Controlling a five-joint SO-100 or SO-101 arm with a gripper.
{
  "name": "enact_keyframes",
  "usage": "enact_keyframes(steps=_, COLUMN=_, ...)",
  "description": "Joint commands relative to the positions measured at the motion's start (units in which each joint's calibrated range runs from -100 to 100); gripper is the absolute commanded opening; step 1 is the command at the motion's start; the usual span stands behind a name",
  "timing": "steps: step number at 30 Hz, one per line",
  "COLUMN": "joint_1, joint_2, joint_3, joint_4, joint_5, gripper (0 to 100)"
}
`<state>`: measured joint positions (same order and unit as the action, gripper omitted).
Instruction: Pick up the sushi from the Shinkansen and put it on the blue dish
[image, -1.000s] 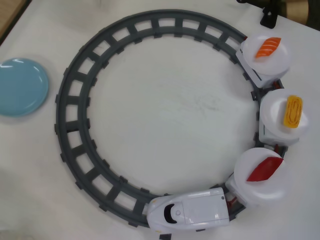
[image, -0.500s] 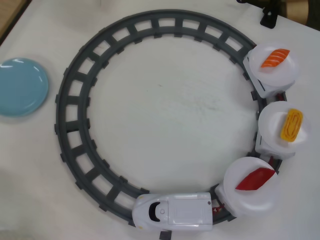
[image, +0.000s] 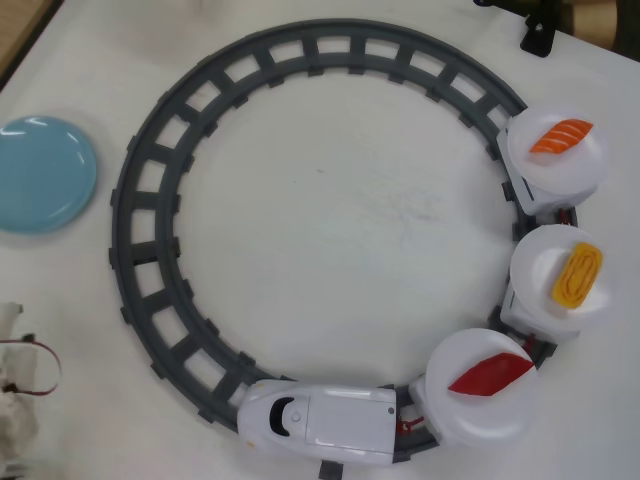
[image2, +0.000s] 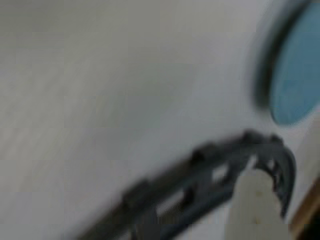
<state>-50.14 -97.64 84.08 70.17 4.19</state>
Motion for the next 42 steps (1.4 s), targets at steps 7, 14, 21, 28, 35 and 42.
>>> enact_keyframes(steps=7, joint_1=23.0, joint_2=0.2, joint_3=-17.4, joint_4=-0.1, joint_5=9.3, gripper=14)
enact_keyframes(steps=14, joint_1=36.8, joint_2=0.3, joint_3=-25.1, joint_4=0.1, joint_5=9.5, gripper=15)
enact_keyframes(steps=21, joint_1=49.9, joint_2=1.5, joint_3=-29.3, joint_4=-0.7, joint_5=9.5, gripper=15)
enact_keyframes(steps=28, joint_1=61.2, joint_2=18.4, joint_3=-38.5, joint_4=-0.7, joint_5=10.5, gripper=15)
enact_keyframes(steps=35, joint_1=70.6, joint_2=44.4, joint_3=-52.0, joint_4=-5.5, joint_5=10.4, gripper=15)
enact_keyframes(steps=42, joint_1=76.6, joint_2=63.6, joint_3=-64.7, joint_4=-2.3, joint_5=13.0, gripper=15)
